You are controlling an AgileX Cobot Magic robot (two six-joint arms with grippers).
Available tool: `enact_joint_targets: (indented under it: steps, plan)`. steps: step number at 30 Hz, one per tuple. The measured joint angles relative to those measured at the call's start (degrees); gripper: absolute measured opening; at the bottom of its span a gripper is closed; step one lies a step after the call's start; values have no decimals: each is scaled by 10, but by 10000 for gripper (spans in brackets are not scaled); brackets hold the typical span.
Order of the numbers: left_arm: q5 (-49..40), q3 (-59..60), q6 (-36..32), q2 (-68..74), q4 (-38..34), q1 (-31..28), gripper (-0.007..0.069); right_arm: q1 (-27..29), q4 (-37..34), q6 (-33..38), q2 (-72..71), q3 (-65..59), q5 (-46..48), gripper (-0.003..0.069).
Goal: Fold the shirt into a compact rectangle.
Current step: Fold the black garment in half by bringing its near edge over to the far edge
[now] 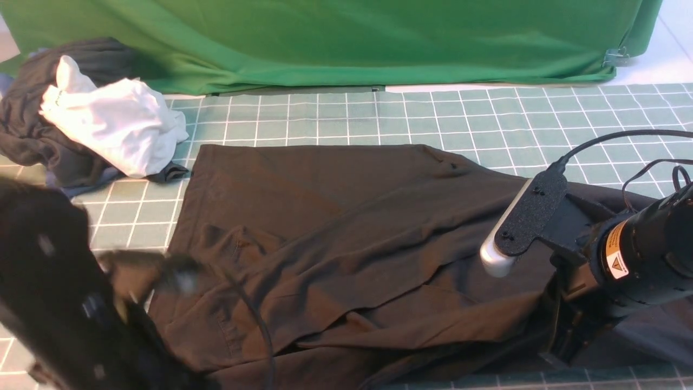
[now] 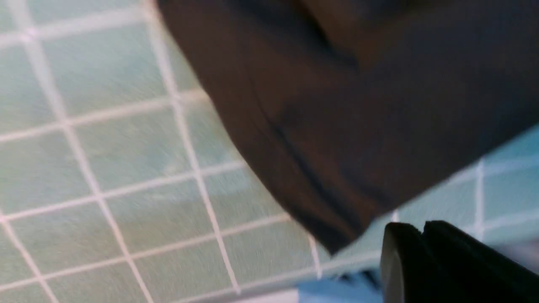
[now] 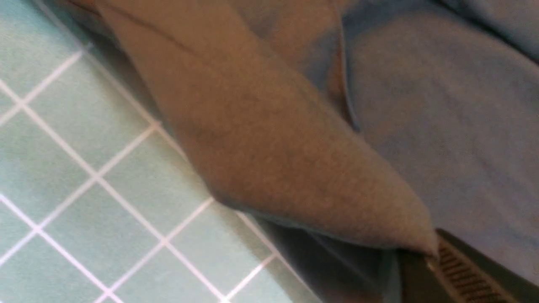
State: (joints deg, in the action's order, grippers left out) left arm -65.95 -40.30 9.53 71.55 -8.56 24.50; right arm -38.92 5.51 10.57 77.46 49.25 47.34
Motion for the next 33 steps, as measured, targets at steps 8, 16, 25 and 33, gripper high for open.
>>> enact_joint_targets:
  steps: [8, 16, 25, 33]
  plan:
    - [32, 61, -10, 0, 22, 140, 89, 0, -8, 0, 0, 0, -2, 31]
    - [125, 97, -47, 5, 25, 196, 443, 0, -12, 0, 0, 0, -11, 31]
    - [120, 97, -43, 70, 77, 196, 577, 0, -12, 0, 0, 0, -20, 30]
    - [128, 96, -42, 115, 92, 196, 460, 0, -12, 0, 0, 0, -20, 28]
